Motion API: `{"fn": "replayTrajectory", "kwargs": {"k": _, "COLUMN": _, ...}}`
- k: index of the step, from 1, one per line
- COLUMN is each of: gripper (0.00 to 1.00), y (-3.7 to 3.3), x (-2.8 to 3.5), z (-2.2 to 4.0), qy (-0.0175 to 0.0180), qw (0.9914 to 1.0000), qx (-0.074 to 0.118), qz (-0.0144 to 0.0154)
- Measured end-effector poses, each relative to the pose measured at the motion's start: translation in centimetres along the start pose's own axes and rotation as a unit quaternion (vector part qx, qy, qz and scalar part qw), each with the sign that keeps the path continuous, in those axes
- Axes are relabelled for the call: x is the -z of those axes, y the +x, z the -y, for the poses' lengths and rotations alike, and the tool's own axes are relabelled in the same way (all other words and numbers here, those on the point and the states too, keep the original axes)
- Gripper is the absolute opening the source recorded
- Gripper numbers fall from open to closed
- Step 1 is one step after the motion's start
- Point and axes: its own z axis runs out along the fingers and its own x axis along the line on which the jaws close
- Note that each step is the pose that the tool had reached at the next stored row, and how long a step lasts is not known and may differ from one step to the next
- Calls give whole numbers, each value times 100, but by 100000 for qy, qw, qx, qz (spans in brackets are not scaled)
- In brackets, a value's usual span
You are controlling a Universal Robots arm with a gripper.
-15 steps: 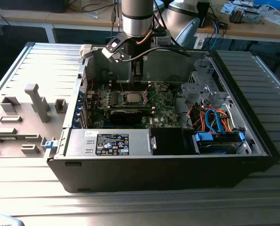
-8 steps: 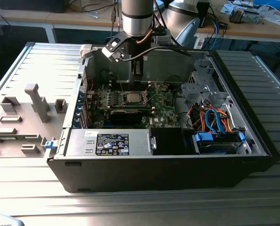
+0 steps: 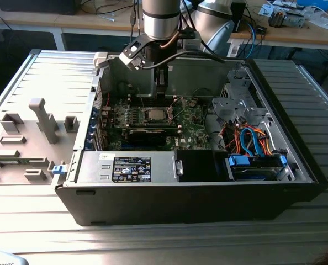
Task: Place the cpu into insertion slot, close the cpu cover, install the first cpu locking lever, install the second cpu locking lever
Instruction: 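Close the cpu cover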
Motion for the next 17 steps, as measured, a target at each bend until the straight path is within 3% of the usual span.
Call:
{"fn": "replayTrajectory", "kwargs": {"k": 5, "gripper": 11, "y": -2, "x": 69, "z": -4, "qy": -4, "qw": 100000, "qx": 0, "qz": -3}}
{"fn": "replayTrajectory", "kwargs": {"k": 17, "gripper": 11, "y": -3, "x": 130, "z": -7, "qy": -2, "qw": 100000, "qx": 1, "qz": 0}}
